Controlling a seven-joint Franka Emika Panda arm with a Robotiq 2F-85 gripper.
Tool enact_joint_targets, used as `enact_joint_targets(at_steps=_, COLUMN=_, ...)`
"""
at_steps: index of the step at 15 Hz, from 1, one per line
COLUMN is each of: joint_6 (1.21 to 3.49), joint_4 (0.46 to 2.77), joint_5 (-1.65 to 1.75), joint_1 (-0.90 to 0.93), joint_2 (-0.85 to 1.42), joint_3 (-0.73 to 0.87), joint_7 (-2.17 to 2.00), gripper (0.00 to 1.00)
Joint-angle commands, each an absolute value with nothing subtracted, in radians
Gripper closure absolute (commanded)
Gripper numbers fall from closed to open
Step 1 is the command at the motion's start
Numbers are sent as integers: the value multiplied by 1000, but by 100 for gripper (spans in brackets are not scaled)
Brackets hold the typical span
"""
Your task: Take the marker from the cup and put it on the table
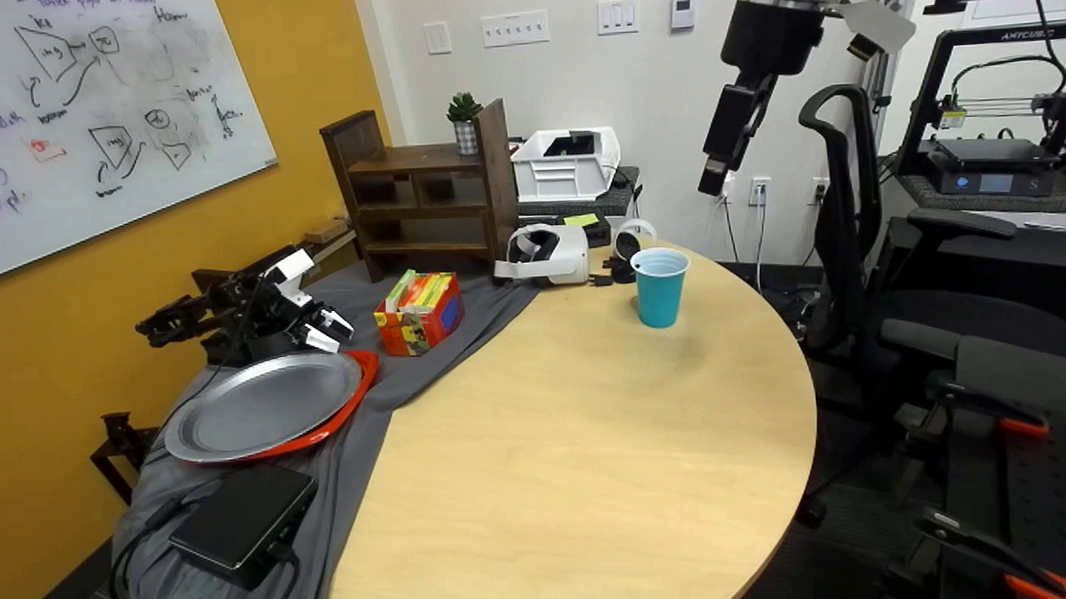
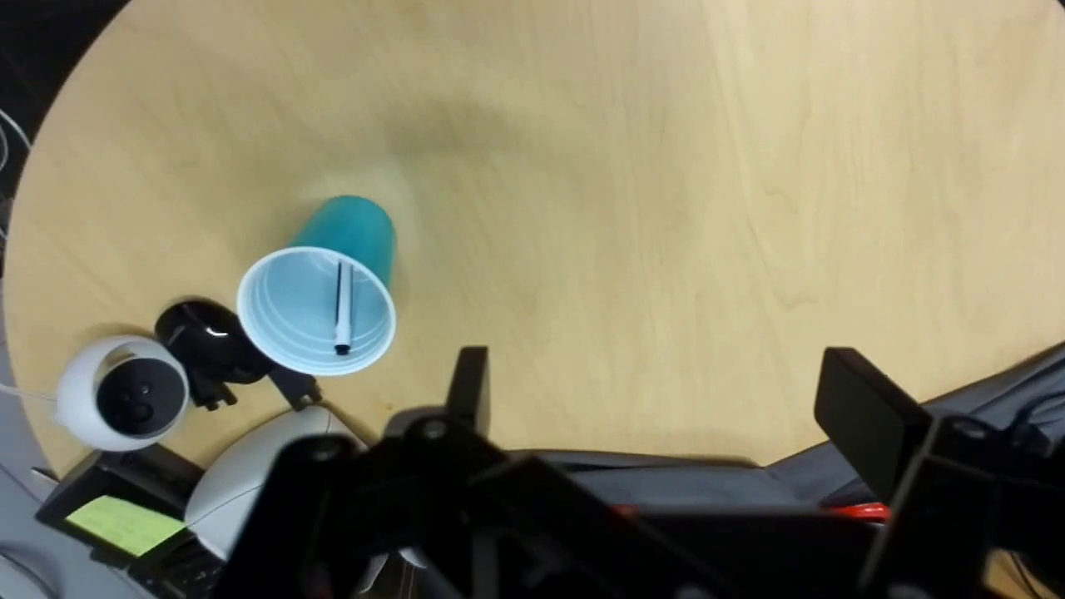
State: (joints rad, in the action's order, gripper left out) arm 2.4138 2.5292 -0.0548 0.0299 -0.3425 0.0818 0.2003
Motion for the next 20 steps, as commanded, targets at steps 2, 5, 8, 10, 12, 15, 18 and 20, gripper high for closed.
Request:
enact_joint_targets(at_steps=2, joint_6=2471, joint_4=2512, joint_5=-19, joint_1=9, joint_2=-314, joint_3=122, joint_7=326, gripper=0)
enact_joint_targets(at_steps=5, joint_6=2535, joint_4=2508, joint_5=-35, joint_1=13, joint_2=-288, joint_3=163, joint_7=417, gripper=0)
enact_joint_targets(at_steps=8, joint_6=2595, joint_4=2493, joint_5=-39, joint_1=5, joint_2=-246, joint_3=203, joint_7=481, gripper=0)
enact_joint_targets(at_steps=10, joint_6=2627, joint_4=2479, joint_5=-48, joint_1=4, joint_2=-215, joint_3=229, joint_7=527, gripper=0)
enact_joint_targets(at_steps=12, joint_6=2654, joint_4=2461, joint_5=-67, joint_1=4, joint_2=-182, joint_3=253, joint_7=576, gripper=0)
enact_joint_targets(at_steps=15, joint_6=2669, joint_4=2426, joint_5=-124, joint_1=4, joint_2=-126, joint_3=282, joint_7=666, gripper=0)
enact_joint_targets(at_steps=18, joint_6=2660, joint_4=2388, joint_5=-175, joint_1=-13, joint_2=-69, joint_3=281, joint_7=753, gripper=0)
enact_joint_targets(at_steps=20, joint_6=2656, joint_4=2363, joint_5=-202, joint_1=-33, joint_2=-30, joint_3=270, joint_7=797, gripper=0)
